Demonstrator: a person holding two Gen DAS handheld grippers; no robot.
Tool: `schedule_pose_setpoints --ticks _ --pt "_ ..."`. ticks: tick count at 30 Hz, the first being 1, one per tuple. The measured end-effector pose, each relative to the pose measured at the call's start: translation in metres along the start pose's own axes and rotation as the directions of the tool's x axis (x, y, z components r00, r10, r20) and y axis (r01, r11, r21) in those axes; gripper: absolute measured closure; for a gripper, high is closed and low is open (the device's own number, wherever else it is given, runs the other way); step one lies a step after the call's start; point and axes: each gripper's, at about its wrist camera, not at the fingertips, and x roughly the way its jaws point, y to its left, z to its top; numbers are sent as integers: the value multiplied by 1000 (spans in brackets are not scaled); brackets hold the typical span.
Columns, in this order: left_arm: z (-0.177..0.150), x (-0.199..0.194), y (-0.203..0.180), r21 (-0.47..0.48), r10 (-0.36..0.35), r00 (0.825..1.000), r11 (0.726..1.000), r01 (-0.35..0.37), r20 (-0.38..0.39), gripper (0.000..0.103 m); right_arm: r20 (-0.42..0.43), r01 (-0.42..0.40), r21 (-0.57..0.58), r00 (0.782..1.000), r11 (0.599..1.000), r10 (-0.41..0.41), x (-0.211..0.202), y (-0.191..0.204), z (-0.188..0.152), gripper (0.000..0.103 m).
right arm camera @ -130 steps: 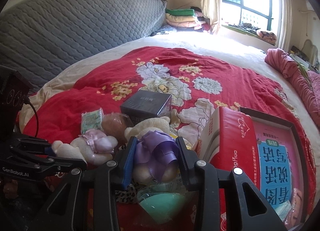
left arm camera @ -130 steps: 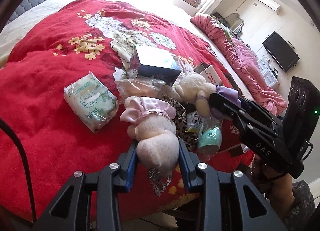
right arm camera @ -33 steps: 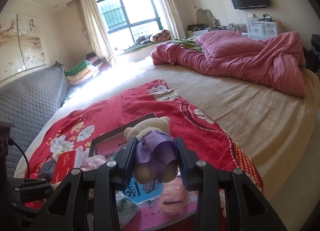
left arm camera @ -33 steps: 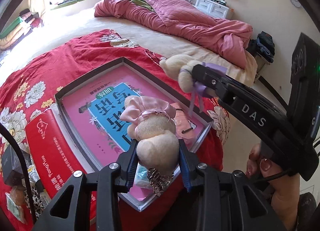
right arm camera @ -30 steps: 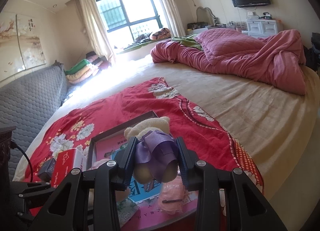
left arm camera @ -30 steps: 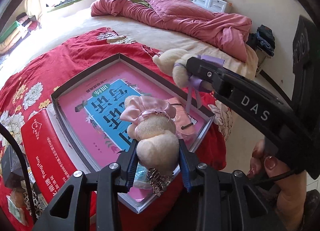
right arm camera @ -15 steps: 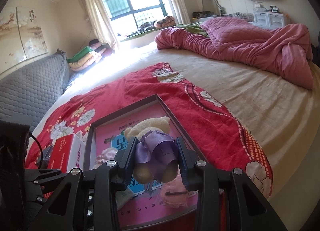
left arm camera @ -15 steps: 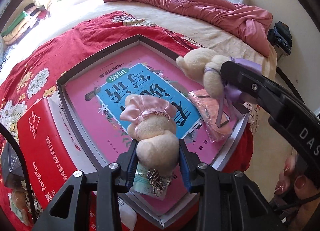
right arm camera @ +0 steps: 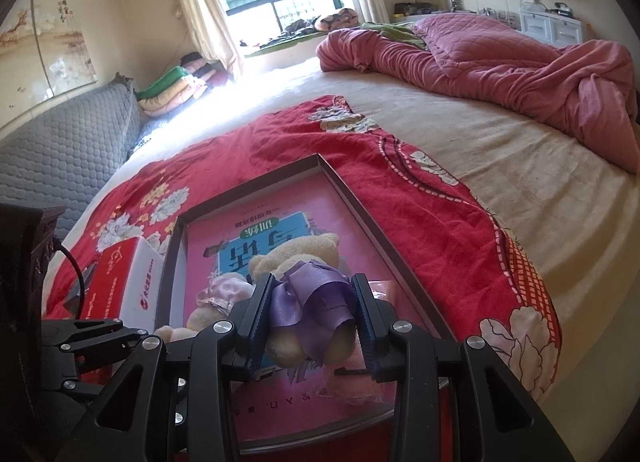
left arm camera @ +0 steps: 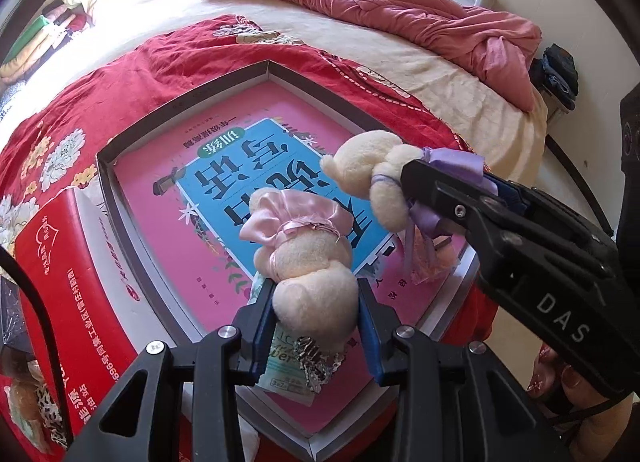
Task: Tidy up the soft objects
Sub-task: 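Lower the pink-dressed bear and purple-dressed bear into the tray with both tools, then open the right tool to release the purple bear while the left tool releases the pink bear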
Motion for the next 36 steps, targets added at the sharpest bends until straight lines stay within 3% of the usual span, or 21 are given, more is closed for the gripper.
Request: schedule_pose_setpoints --ticks 13,21,36 --pt "-1 3 -6 10 -21 1000 1000 22 -14 65 -69 30 -14 997 999 -31 18 -2 -9 61" --pt "0 3 -7 15 -23 1000 1000 23 -22 64 -85 4 35 996 999 -1 20 -8 -9 58" --pt "1 6 -12 22 -23 999 999 24 -25 63 -22 32 43 999 999 -31 8 -9 -3 46"
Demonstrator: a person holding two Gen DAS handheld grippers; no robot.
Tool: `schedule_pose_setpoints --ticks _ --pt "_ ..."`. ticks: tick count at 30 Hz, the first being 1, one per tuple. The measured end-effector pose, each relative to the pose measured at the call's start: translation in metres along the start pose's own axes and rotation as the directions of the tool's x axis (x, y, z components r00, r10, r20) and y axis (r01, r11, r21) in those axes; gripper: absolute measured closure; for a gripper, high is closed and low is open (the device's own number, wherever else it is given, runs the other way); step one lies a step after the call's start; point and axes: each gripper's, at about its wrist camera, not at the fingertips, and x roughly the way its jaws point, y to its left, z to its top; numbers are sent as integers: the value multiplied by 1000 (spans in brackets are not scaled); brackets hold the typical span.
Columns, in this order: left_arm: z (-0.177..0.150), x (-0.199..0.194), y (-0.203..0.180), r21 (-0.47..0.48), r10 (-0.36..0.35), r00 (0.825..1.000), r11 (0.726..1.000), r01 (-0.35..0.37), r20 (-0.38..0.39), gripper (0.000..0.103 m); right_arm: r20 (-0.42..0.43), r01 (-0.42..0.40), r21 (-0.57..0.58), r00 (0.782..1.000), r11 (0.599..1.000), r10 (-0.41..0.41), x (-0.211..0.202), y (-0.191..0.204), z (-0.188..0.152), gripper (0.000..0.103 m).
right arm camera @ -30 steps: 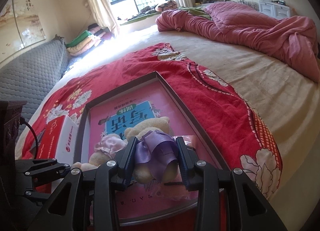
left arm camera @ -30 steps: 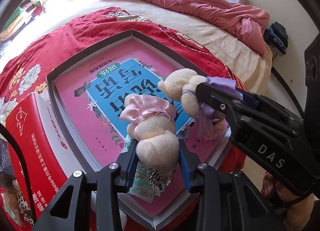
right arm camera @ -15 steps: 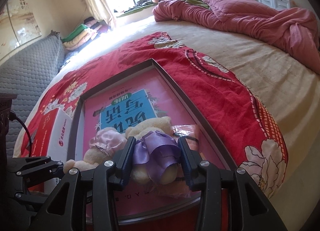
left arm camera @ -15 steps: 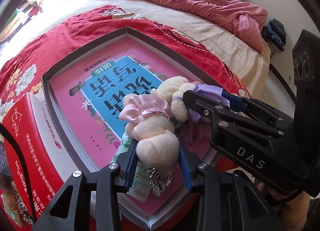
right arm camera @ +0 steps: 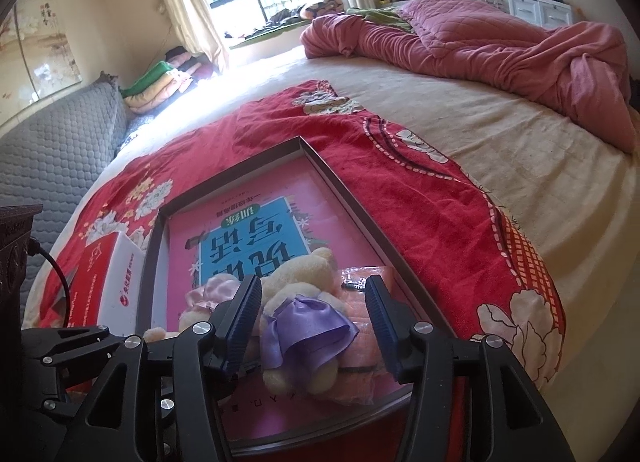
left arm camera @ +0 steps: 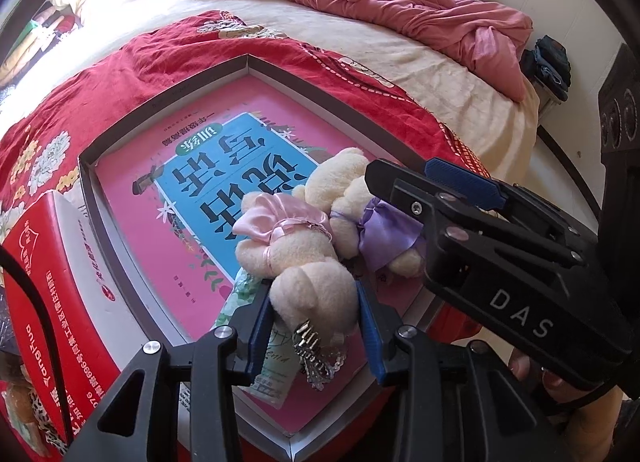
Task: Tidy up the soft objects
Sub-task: 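Open the right tool to release the purple bear while the left tool releases the pink bear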
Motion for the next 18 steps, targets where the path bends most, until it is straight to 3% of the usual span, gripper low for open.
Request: schedule_pose_setpoints --ticks 3,8,10,18 --pt "1 1 0 -5 -2 1000 1000 2 -1 62 12 6 9 1000 1000 -6 -3 -2 1 44" --pt "0 1 -1 -4 6 1000 1000 -6 -2 50 36 -1 26 999 1000 0 -7 -6 3 42" --pt "0 0 0 -9 15 1000 1000 -15 2 48 43 -3 40 999 999 1 -9 -9 4 31" --pt "1 -9 3 -8 41 999 999 -40 16 38 55 25 28 998 999 -27 -10 -7 4 30"
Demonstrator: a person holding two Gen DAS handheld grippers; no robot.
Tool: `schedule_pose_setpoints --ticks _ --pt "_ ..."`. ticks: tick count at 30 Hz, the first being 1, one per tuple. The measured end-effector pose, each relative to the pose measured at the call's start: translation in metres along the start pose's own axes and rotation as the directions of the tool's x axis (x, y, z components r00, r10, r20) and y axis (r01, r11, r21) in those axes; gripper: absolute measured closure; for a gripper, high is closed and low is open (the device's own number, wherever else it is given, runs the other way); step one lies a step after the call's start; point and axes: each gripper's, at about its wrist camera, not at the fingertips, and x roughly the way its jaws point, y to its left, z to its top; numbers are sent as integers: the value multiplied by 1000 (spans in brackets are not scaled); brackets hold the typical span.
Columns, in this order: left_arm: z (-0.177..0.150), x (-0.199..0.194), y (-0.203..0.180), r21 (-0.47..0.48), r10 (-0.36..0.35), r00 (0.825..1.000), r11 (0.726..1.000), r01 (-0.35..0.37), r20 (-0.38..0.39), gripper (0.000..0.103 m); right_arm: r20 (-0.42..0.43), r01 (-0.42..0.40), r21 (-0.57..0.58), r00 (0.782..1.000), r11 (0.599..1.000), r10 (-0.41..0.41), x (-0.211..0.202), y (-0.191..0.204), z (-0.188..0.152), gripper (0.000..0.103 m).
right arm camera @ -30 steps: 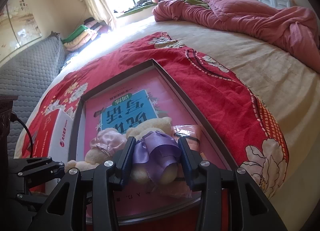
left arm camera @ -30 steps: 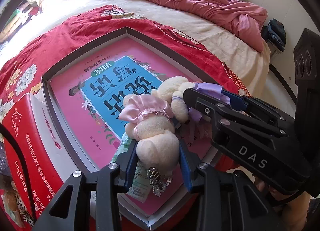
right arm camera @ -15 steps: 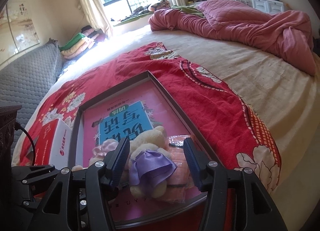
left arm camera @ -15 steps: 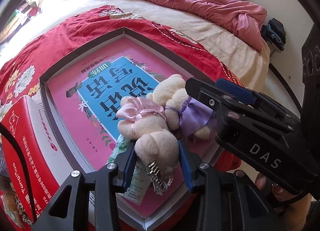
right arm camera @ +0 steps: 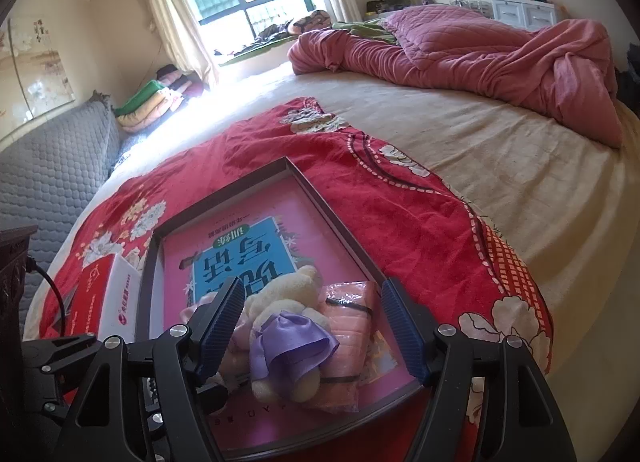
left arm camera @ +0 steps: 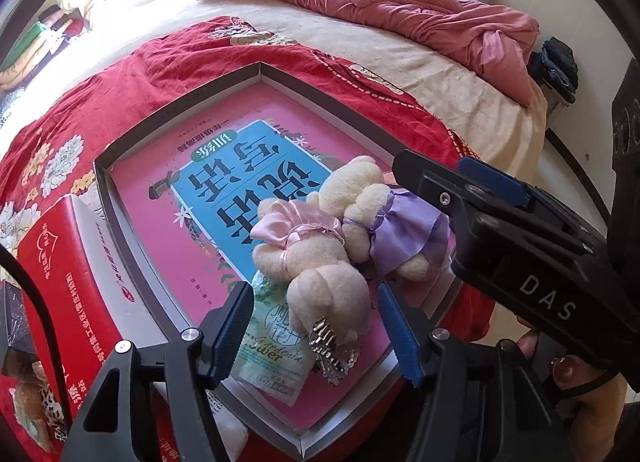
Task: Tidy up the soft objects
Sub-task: 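Open the right tool to release the purple bear while the left tool releases the pink bear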
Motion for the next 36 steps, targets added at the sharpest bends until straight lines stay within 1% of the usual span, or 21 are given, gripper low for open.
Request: schedule_pose_setpoints --ticks 5,8,9,10,13,15,18,22,24,26,28,31,36 --pt "0 -8 4 -2 7 1000 1000 -7 4 35 16 -18 10 1000 1000 18 -2 -1 2 30" --pt "0 -15 8 -11 -3 1000 1000 3 20 28 10 -28 11 1000 1000 28 -1 0 2 30" --pt "0 -17 10 -19 -6 1000 1000 7 24 23 8 -28 9 1000 1000 28 -1 0 2 29" --pt "0 -18 11 -26 -11 1000 1000 12 27 21 9 -23 6 1000 1000 23 -1 0 2 29" --pt "1 -24 15 -46 -24 999 999 26 43 21 38 8 -9 999 1000 -7 -7 2 3 29" --pt "1 -28 15 -48 -19 998 999 21 53 21 63 20 -15 998 1000 -19 -13 4 5 29" --pt "1 -37 16 -52 -19 997 998 23 76 20 91 46 -43 995 998 -42 -19 9 7 23" --pt "0 -47 16 -55 -20 995 998 25 94 18 113 74 -54 991 996 -67 -25 14 9 23" --pt "0 -52 17 -57 -16 995 998 22 103 18 129 97 -44 988 994 -90 -29 14 10 23" --pt "-1 -56 18 -60 -14 994 998 21 106 18 138 98 -24 986 995 -94 -33 12 11 23" --pt "-1 -62 18 -59 -8 992 998 15 123 18 153 114 -6 982 993 -112 -38 11 12 23" --pt "-4 -74 17 -67 -8 988 998 19 154 18 185 111 12 976 994 -111 -47 12 15 23" --pt "-9 -93 16 -68 -2 982 998 15 189 18 212 139 34 967 990 -143 -61 17 16 23"
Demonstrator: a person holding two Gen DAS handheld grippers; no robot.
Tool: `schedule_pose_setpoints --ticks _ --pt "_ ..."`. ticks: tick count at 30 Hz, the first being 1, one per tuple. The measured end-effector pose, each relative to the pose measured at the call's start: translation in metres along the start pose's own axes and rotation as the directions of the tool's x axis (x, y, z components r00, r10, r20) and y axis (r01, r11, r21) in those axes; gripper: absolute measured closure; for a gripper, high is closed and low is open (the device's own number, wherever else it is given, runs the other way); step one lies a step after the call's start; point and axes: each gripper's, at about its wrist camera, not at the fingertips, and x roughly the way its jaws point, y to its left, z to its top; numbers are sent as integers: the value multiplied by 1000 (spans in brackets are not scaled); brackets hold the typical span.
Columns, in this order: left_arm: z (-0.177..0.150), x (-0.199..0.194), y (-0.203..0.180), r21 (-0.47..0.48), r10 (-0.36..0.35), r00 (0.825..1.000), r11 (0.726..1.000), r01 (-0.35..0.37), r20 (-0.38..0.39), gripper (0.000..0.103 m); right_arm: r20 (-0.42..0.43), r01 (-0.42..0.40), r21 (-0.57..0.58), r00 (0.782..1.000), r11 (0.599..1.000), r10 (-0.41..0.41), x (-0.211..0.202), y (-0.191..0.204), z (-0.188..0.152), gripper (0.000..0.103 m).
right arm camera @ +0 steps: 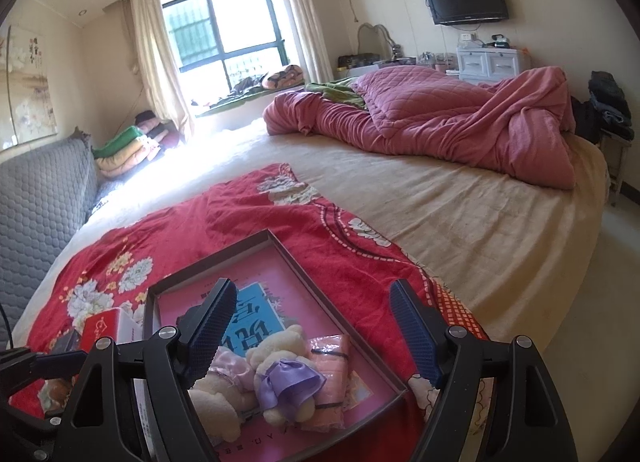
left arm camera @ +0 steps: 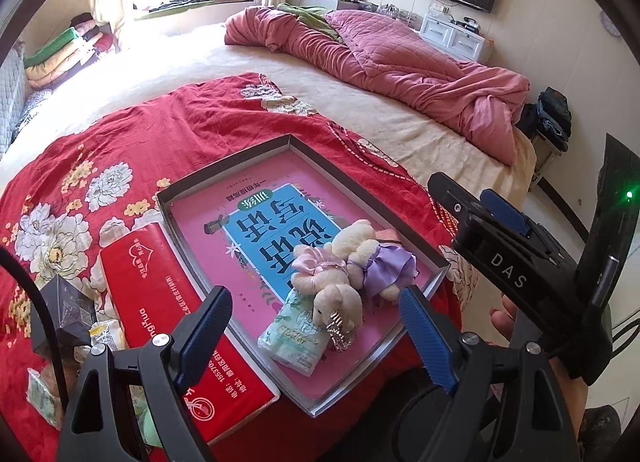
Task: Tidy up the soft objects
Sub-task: 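Open the right tool to release the purple bear while the left tool releases the pink bear, then move both tools away from the tray back over the remaining pile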
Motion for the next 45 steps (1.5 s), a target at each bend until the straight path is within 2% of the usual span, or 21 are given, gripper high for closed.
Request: schedule_pose_setpoints --ticks 5,14,19,26,36,45 --pt "-3 -8 3 -3 -2 1000 1000 2 2 18 8 20 33 1000 999 -20 -11 1 3 23" --pt "-6 -36 5 -5 -14 999 1000 14 42 18 33 65 5 997 998 -65 -40 11 10 23" --pt "-8 -53 6 3 -28 998 1000 28 61 18 58 67 -9 996 998 -66 -60 19 17 23" --pt "-9 -70 15 -14 -19 997 1000 20 81 18 52 69 -54 996 996 -66 -73 35 21 23" --pt "-23 -97 43 -55 47 995 998 -42 88 18 6 -17 -102 1000 995 18 -92 69 19 23" --pt "-40 -118 78 -115 103 990 989 -92 94 18 -27 -100 -184 995 978 97 -101 109 2 23"
